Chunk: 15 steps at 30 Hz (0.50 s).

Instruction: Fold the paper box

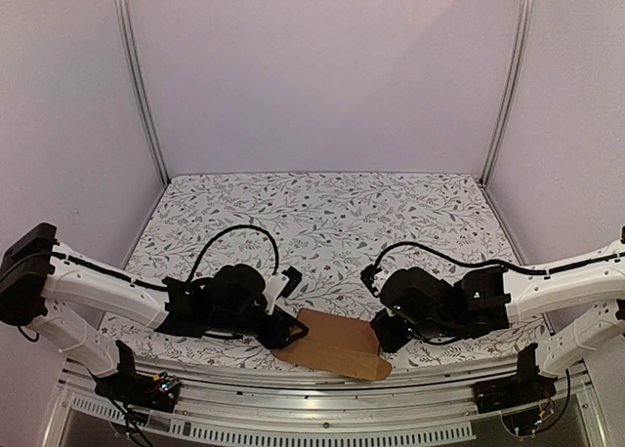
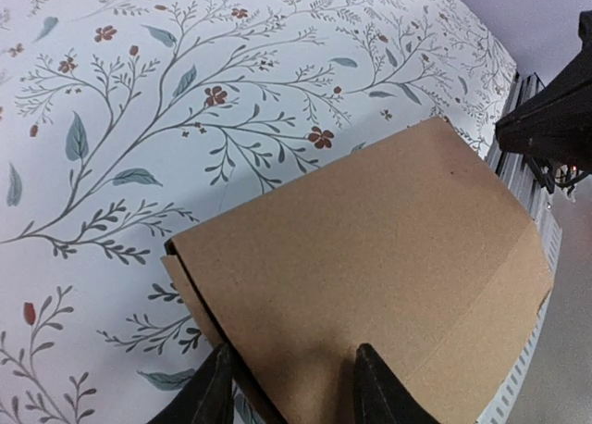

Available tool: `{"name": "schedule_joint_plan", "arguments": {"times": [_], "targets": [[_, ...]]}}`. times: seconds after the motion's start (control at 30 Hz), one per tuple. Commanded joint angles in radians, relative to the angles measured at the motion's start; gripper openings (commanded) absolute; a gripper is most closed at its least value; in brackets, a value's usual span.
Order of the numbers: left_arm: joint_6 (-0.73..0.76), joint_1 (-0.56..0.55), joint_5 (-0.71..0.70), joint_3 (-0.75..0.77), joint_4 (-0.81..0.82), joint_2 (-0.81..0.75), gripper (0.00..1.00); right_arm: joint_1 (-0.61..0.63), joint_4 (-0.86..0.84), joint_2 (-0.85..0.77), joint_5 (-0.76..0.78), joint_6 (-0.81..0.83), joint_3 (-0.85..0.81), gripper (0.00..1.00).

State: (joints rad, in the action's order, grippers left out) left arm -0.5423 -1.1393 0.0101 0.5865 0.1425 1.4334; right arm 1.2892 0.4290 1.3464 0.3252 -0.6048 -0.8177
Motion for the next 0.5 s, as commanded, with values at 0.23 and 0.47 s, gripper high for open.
{"name": "schedule_joint_plan", "arguments": {"times": [0.23, 0.47], "targets": [[0.013, 0.016, 0.006, 0.051, -0.099, 0.037, 0.41, 0.005, -0.128, 0.134, -0.204, -0.092, 0.075, 0.00], [0.007, 0.016, 0.024, 0.063, -0.105, 0.081, 0.32, 0.004, -0.126, 0.162, -0.213, -0.135, 0.146, 0.00]]}}
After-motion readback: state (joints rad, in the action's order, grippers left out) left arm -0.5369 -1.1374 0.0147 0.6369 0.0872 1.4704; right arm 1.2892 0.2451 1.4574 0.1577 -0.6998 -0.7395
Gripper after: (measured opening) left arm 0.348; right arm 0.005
